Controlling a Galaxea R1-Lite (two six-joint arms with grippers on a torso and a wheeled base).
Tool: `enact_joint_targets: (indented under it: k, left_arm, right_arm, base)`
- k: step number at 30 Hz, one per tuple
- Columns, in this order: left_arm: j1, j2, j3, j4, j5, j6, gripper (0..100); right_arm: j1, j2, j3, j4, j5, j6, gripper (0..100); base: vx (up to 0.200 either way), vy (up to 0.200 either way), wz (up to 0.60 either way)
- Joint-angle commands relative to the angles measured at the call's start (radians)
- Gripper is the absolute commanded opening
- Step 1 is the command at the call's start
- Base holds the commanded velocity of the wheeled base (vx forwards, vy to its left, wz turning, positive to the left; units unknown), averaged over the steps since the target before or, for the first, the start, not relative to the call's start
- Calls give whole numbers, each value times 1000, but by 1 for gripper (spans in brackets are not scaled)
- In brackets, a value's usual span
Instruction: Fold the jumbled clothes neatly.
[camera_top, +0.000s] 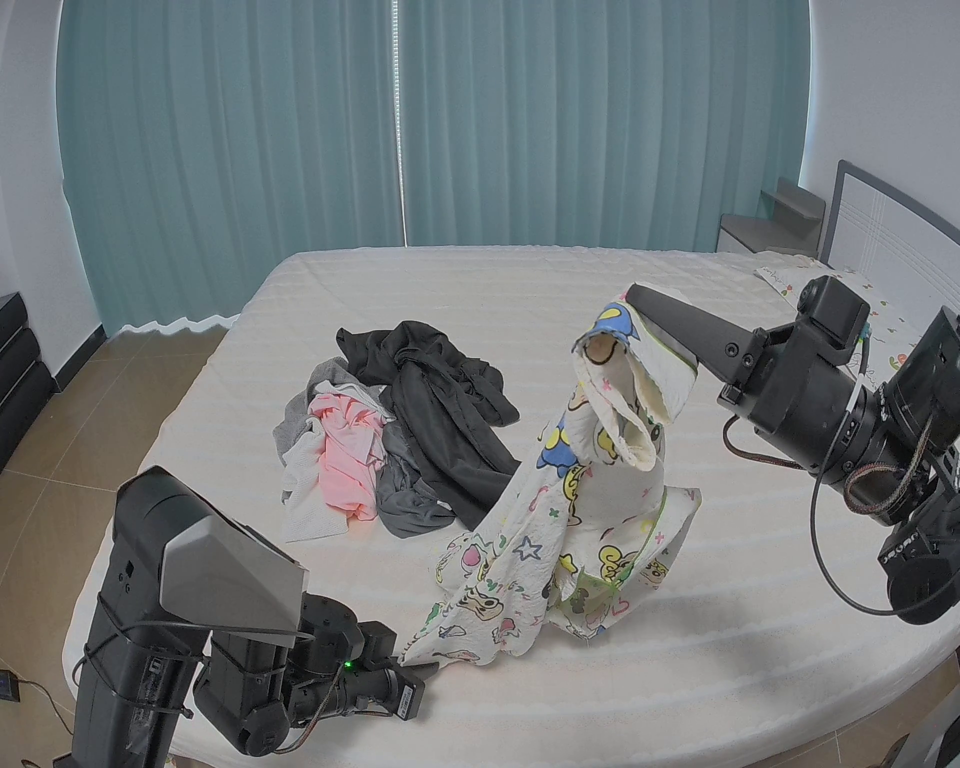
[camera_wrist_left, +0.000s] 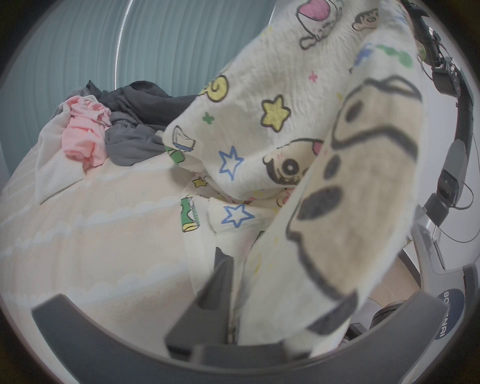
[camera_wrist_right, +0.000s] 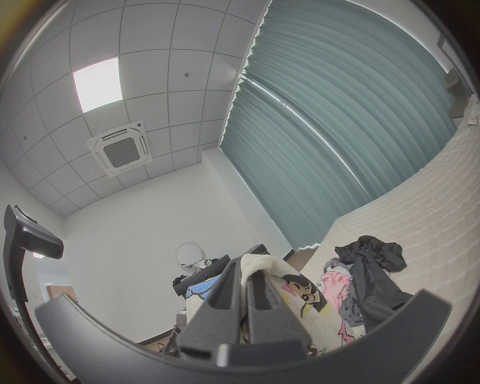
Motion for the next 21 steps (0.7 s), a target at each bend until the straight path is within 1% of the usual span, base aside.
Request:
enact_joint_targets:
  k: [1, 3, 5, 6, 7, 9, 11, 12, 13, 15, 16, 17, 18, 19, 20, 21]
  left_arm:
    - [46, -100, 52, -15, 6, -4, 0]
    - [69, -162, 77, -15, 16, -10, 0]
    - [79, -212, 91, -15, 32, -30, 0]
    - [84, -280, 98, -15, 53, -68, 0]
    - [84, -291, 100, -15, 56, -76, 0]
    - [85, -389, 98, -15, 102, -148, 0]
    - [92, -452, 95, -15, 141, -183, 0]
    - [93, -455, 95, -15, 144, -183, 0]
    - [113, -498, 84, -13, 179, -185, 0]
    - [128, -524, 72, -13, 210, -185, 0]
    - [142, -541, 54, -13, 251, -183, 0]
    - [142, -541, 54, -13, 251, -183, 0]
    - [161, -554, 14, -18, 338, -175, 0]
    - [168, -562, -12, -18, 391, -171, 0]
    - [174, -579, -44, -16, 426, -168, 0]
    - [174, -579, -44, -16, 426, -168, 0]
  right_arm:
    - [-90, 27, 50, -4, 5, -3, 0]
    - [-140, 43, 74, -10, 8, -3, 0]
    - [-170, 55, 84, -10, 8, -3, 0]
    - [-208, 69, 94, -11, 8, -8, 0]
    - [-214, 72, 96, -11, 8, -9, 0]
    - [-269, 96, 117, -11, 7, -20, 0]
    - [-301, 110, 130, -11, 2, -29, 0]
    - [-303, 110, 130, -11, 0, -29, 0]
    - [-326, 124, 134, -11, -4, -31, 0]
    - [-341, 132, 133, -11, -10, -29, 0]
    - [-354, 139, 131, -11, -18, -29, 0]
    - [-354, 139, 131, -11, -18, -29, 0]
    - [-369, 150, 117, -10, -38, -31, 0]
    - [-372, 148, 107, -10, -52, -31, 0]
    - [-374, 147, 93, -10, -64, -32, 0]
    - [-374, 147, 93, -10, -64, -32, 0]
  base:
    - [0, 0, 0]
    - [0, 0, 0]
    - [0, 0, 0]
    - [0, 0, 0]
    - [0, 0, 0]
    - [0, 0, 0]
    - [0, 0, 0]
    - [0, 0, 0]
    - [0, 0, 0]
    - [0, 0, 0]
    - [0, 0, 0]
    - [0, 0, 0]
    - [0, 0, 0]
    - [0, 0, 0]
    - [0, 0, 0]
    - [0, 0, 0]
